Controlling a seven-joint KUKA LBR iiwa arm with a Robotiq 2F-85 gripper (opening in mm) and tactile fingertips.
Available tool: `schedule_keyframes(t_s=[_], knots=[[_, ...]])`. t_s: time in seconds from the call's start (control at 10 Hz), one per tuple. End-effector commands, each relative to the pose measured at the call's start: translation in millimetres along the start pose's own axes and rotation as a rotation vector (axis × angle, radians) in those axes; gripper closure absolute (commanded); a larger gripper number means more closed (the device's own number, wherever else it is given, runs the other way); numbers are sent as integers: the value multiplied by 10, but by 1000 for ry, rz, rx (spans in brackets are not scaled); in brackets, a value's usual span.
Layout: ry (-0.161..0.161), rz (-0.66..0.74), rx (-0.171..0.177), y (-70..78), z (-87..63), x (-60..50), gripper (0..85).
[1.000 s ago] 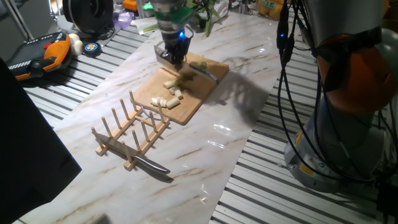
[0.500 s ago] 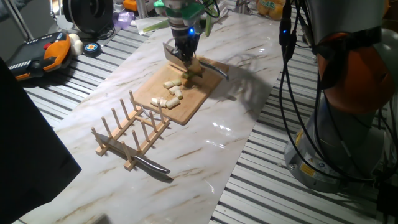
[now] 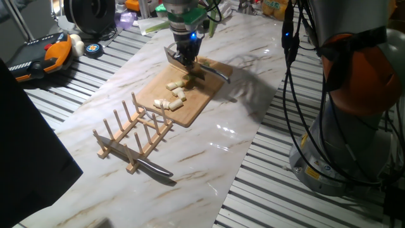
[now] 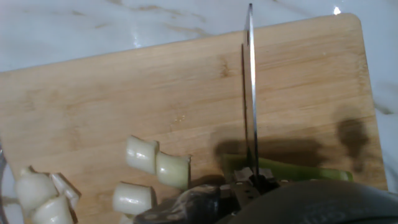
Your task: Chop the scallions
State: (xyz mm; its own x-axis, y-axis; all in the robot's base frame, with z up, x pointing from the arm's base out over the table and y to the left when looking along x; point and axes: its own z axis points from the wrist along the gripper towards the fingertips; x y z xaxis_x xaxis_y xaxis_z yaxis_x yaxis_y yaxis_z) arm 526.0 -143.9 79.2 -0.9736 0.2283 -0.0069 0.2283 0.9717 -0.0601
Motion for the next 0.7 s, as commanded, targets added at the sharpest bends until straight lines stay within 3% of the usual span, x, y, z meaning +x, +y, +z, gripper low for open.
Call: schedule_keyframes(t_s=[0.0,0.6], knots=[[2,-1,-1,-8,13,7,843],[2,5,-3,-74,90,-6,843]])
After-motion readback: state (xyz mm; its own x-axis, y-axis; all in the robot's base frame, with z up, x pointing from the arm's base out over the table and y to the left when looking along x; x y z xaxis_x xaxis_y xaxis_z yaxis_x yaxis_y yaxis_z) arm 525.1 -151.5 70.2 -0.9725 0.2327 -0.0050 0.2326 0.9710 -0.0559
